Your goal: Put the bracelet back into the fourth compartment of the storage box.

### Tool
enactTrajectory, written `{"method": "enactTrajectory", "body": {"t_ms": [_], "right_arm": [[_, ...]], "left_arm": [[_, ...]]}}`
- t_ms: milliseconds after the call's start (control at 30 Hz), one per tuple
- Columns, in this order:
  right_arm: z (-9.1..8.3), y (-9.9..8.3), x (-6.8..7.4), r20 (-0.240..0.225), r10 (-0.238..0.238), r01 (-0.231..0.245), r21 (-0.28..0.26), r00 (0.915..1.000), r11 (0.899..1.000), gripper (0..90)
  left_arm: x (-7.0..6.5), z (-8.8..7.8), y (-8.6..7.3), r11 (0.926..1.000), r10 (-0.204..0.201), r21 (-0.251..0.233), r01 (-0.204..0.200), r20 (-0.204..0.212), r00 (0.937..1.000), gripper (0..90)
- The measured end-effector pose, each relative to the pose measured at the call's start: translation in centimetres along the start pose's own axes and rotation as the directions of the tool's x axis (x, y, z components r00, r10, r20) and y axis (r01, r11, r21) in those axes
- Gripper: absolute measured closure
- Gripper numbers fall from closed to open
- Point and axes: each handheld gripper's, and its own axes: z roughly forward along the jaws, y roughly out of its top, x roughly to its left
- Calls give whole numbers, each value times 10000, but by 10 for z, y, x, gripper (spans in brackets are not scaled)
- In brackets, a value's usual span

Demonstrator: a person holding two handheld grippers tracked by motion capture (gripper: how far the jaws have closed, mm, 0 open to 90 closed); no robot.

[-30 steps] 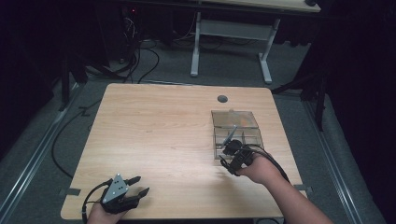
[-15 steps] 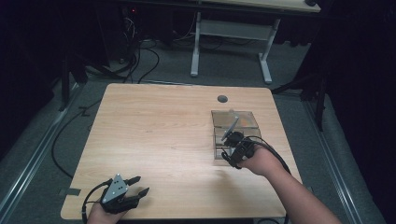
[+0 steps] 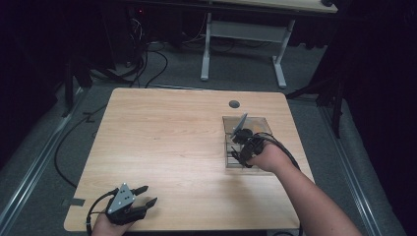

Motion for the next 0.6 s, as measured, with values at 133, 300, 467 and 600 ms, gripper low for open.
{"method": "enactTrajectory", "body": {"t_ms": [133,300,467,600], "right_arm": [[4,9,-4,49,-77,78,-20,10000,10000,779],[12,21,-10,77,-3,2,117,10000,9999,780],[20,27,-13,85,210,-212,291,9997,9993,781],[28,30,-16,94,-72,69,350,9999,9994,781]], "left_arm": [[0,0,0,10000,-29,-37,29,3,10000,457],[0,0,0,10000,-45,-50,45,14,10000,457],[0,0,0,10000,-45,-52,45,19,10000,457],[0,0,0,10000,-59,-54,59,37,10000,456]]}}
